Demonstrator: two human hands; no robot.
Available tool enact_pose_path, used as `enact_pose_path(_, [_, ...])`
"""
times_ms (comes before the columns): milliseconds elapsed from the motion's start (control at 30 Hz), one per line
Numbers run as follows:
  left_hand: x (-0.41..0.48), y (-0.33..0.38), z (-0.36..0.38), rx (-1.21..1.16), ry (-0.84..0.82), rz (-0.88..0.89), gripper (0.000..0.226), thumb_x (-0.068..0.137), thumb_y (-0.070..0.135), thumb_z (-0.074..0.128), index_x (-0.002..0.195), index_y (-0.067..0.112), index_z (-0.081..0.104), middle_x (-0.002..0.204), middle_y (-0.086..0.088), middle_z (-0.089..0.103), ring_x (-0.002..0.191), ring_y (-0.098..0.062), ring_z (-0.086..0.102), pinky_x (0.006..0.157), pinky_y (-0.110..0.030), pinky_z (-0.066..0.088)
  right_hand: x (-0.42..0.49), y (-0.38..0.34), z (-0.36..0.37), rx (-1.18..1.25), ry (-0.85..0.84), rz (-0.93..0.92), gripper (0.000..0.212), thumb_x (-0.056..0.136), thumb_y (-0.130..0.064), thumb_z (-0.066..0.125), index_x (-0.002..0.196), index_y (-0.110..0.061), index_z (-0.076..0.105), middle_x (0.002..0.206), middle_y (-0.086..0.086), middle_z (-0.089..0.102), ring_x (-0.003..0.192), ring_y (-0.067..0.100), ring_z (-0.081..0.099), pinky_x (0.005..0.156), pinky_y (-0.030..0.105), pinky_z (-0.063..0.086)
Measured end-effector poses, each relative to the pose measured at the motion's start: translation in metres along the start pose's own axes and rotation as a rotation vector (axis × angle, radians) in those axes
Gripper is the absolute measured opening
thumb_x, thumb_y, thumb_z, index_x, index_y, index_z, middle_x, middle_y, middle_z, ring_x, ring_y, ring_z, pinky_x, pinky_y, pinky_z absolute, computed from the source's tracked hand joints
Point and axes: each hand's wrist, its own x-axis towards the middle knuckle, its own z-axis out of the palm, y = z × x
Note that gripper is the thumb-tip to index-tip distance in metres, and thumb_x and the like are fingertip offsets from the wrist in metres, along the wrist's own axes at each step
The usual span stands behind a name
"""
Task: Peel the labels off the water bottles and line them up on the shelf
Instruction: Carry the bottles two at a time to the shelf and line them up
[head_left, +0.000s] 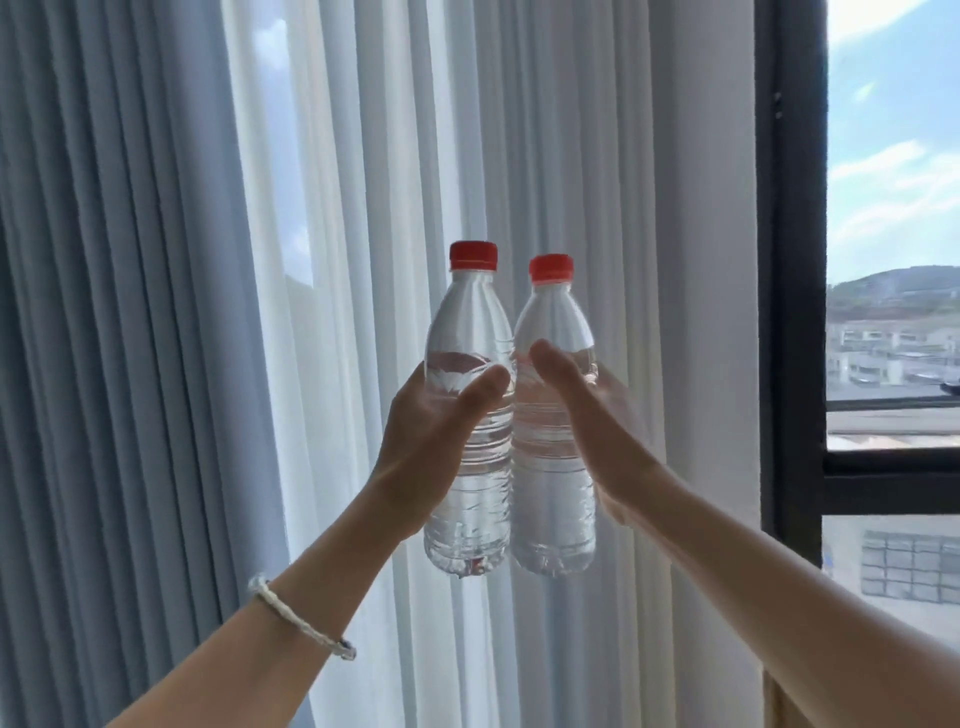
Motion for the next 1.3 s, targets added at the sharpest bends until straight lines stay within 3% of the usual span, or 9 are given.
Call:
enact_pose_path(133, [0.019, 0.034, -0.007, 0.014, 0.034, -0.003, 0.029, 0.074, 0.046, 0.071, 0.092, 0.025, 0.062, 0.084, 0.008, 0.075, 0.079, -0.008, 0.073, 0.063, -0.014, 0.053, 0.016, -0.036, 0.008, 0.0, -0.013, -0.032, 0.072, 0.062, -0.076, 0.063, 0.112, -0.023, 0.066, 0.1, -0.004, 0.075, 0.093, 0.011, 0.071, 0.086, 0.037, 0.054])
enact_pose_path(300, [0.009, 0.043, -0.006, 0.051, 0.081, -0.069, 0.034, 0.073, 0.049, 0.07, 0.095, 0.026, 0.059, 0.083, 0.008, 0.074, 0.076, -0.005, 0.072, 0.064, -0.016, 0.052, 0.001, -0.044, 0.013, 0.007, 0.015, 0.018, 0.028, 0.081, -0.057, 0.064, 0.093, -0.031, 0.063, 0.088, -0.008, 0.073, 0.077, 0.0, 0.07, 0.065, 0.016, 0.05])
enact_pose_path(467, [-0.019, 0.032, 0.005, 0.115, 0.115, -0.16, 0.056, 0.073, 0.05, 0.068, 0.115, 0.015, 0.058, 0.098, 0.001, 0.073, 0.085, -0.011, 0.073, 0.073, -0.026, 0.056, -0.022, -0.022, 0.011, 0.064, 0.048, 0.121, 0.062, 0.068, -0.066, 0.071, 0.109, -0.022, 0.057, 0.101, -0.001, 0.069, 0.091, 0.013, 0.068, 0.078, 0.031, 0.054])
enact_pose_path(567, [-0.038, 0.034, 0.019, 0.176, 0.148, -0.217, 0.039, 0.082, 0.043, 0.071, 0.111, 0.019, 0.059, 0.095, 0.006, 0.073, 0.082, -0.005, 0.072, 0.068, -0.018, 0.054, -0.035, -0.014, -0.001, 0.115, -0.004, 0.121, 0.048, 0.075, -0.056, 0.072, 0.105, -0.022, 0.058, 0.098, -0.001, 0.071, 0.087, 0.012, 0.07, 0.071, 0.025, 0.052])
enact_pose_path(700, [-0.064, 0.046, 0.026, 0.293, 0.25, -0.243, 0.018, 0.086, 0.037, 0.068, 0.1, 0.028, 0.06, 0.081, 0.021, 0.072, 0.076, 0.008, 0.068, 0.061, -0.006, 0.047, -0.041, 0.0, -0.004, 0.246, -0.153, 0.13, 0.046, 0.076, -0.05, 0.074, 0.108, -0.019, 0.061, 0.099, 0.002, 0.074, 0.085, 0.013, 0.073, 0.08, 0.034, 0.058])
enact_pose_path(867, [-0.09, 0.09, -0.015, 0.464, 0.378, -0.355, 0.1, 0.058, 0.08, 0.067, 0.139, 0.025, 0.044, 0.134, 0.003, 0.059, 0.122, -0.014, 0.056, 0.106, -0.04, 0.04, -0.05, -0.023, 0.052, 0.344, -0.336, 0.174, 0.082, 0.063, -0.065, 0.075, 0.119, -0.008, 0.057, 0.107, 0.01, 0.071, 0.096, 0.023, 0.071, 0.09, 0.046, 0.054])
enact_pose_path(967, [-0.116, 0.122, -0.057, 0.51, 0.48, -0.39, 0.089, 0.06, 0.073, 0.07, 0.132, 0.023, 0.051, 0.122, 0.001, 0.066, 0.106, -0.014, 0.067, 0.096, -0.044, 0.05, -0.064, -0.046, 0.102, 0.404, -0.524, 0.113, 0.052, 0.079, -0.053, 0.067, 0.106, -0.009, 0.066, 0.094, 0.012, 0.074, 0.088, 0.026, 0.073, 0.082, 0.043, 0.057])
enact_pose_path(1100, [-0.164, 0.15, -0.122, 0.527, 0.61, -0.481, 0.045, 0.07, 0.049, 0.074, 0.108, 0.028, 0.061, 0.097, 0.004, 0.073, 0.08, -0.009, 0.073, 0.069, -0.031, 0.051, -0.103, -0.063, 0.177, 0.507, -0.736, 0.122, 0.034, 0.092, -0.046, 0.056, 0.098, -0.015, 0.069, 0.097, 0.016, 0.072, 0.092, 0.031, 0.071, 0.085, 0.047, 0.056])
enact_pose_path(1300, [-0.232, 0.19, -0.213, 0.629, 0.776, -0.558, 0.077, 0.049, 0.055, 0.077, 0.116, 0.022, 0.062, 0.104, 0.0, 0.073, 0.09, -0.016, 0.072, 0.081, -0.036, 0.055, -0.157, -0.079, 0.289, 0.572, -0.886, 0.228, 0.023, 0.085, -0.041, 0.067, 0.099, -0.024, 0.06, 0.097, 0.003, 0.072, 0.093, 0.022, 0.07, 0.095, 0.049, 0.05])
